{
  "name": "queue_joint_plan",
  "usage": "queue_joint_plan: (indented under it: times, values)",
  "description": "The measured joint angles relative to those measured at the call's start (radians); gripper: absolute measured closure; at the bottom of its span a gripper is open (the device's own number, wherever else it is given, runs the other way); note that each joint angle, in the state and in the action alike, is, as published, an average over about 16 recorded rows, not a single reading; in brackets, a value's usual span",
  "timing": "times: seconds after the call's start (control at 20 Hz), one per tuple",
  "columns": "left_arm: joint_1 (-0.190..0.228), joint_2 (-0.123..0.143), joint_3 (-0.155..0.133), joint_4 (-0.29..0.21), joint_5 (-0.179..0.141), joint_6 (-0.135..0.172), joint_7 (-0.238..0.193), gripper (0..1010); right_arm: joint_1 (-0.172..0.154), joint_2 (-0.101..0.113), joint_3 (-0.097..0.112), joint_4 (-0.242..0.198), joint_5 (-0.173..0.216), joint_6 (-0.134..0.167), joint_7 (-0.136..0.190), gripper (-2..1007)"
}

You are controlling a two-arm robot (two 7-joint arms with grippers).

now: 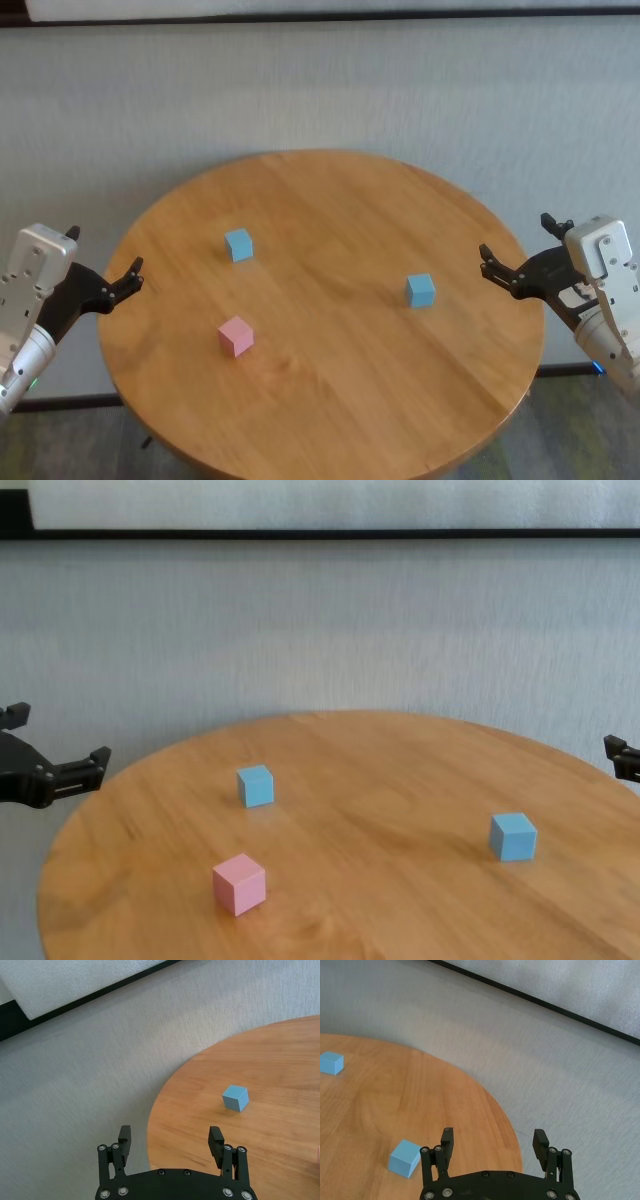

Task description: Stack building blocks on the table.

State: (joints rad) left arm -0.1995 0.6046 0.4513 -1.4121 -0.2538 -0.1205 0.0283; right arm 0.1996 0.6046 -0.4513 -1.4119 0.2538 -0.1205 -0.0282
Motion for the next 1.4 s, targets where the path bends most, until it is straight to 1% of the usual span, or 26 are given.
queue_joint_plan:
  times: [1.4]
  values:
    - [0.0, 0.0, 0.0, 0.0, 0.0, 0.0, 0.0, 8, 0.0, 0.0, 0.0, 0.0, 0.0, 0.0, 0.0, 5]
